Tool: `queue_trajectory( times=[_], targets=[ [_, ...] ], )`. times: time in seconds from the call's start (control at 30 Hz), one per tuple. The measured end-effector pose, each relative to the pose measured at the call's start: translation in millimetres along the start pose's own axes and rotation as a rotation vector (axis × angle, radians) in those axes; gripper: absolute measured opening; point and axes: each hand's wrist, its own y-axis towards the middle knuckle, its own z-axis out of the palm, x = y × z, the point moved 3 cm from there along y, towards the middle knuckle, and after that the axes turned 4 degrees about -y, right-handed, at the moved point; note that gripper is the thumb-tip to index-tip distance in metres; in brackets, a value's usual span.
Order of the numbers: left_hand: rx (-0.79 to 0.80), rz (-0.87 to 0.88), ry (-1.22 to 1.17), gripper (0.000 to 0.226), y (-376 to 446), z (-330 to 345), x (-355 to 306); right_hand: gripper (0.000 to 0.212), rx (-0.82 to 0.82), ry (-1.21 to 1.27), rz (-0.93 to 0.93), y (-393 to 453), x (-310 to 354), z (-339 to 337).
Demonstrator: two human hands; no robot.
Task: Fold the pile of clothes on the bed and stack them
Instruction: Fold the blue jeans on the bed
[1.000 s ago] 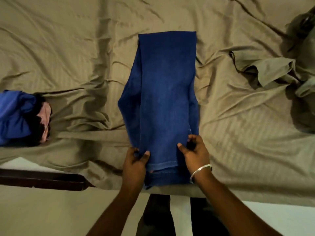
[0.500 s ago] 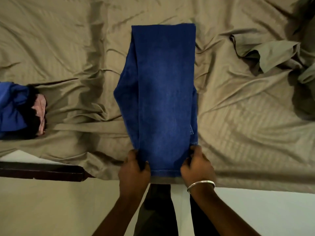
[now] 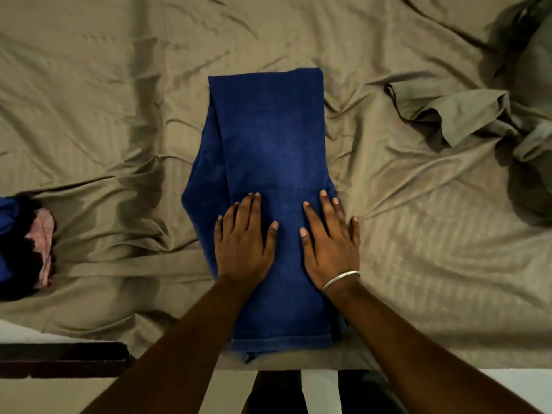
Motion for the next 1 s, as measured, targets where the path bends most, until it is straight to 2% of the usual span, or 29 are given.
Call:
queue_trajectory(
  times=[0.07,0.17,0.23,0.3,0.47,0.5,0.53,0.6,0.67,0.73,0.9,1.0],
  targets=[
    [-0.07,-0.018,0.0,0.058,15.0,-7.7,-3.2,0.051,-0.112,0.05,0.019,17.0,-5.5,-11.3],
    [-0.111,0.033,0.016,0.05,55.3,-23.2,-8.4,0.053,-0.166,0.053,0.091,68.5,-25.6,-29.6],
    [-0.138,0.099,0.039,0.047,91.7,-35.0,-13.7,0.062,-0.121,0.138,0.229,100.3,-46.2,-39.1],
    [-0.157,0.145,0.089,0.051,130.6,-49.9,-22.6,0.072,0.008,0.183,0.345,114.2,-59.2,-39.2],
    [0.014,0.221,0.211,0.095,209.7,-76.0,-45.9,0.079,0.211,-0.041,0.337,127.5,-60.8,-36.0],
    [0.066,0.221,0.228,0.098,221.4,-79.3,-48.4,0.078,0.235,-0.058,0.339,129.8,-60.5,-36.6],
    [0.125,0.211,0.242,0.094,229.8,-82.8,-50.5,0.078,0.251,-0.063,0.342,131.6,-60.0,-37.6],
    [0.193,0.199,0.25,0.07,239.4,-90.4,-55.7,0.077,0.253,-0.071,0.347,133.8,-60.7,-37.2],
    [0.146,0.23,0.235,0.046,236.2,-102.9,-64.4,0.076,0.25,-0.088,0.344,134.2,-60.6,-36.4],
    [0.075,0.307,0.185,0.035,217.9,-114.3,-74.1,0.075,0.262,-0.105,0.351,135.1,-61.5,-35.6],
    [-0.119,0.638,0.144,0.025,102.2,-133.8,-81.2,0.07,0.252,-0.084,0.332,137.9,-68.2,-30.1],
    [-0.066,0.683,0.084,0.032,23.6,-118.5,-69.9,0.065,0.267,0.012,0.298,134.7,-72.2,-32.8]
  ],
)
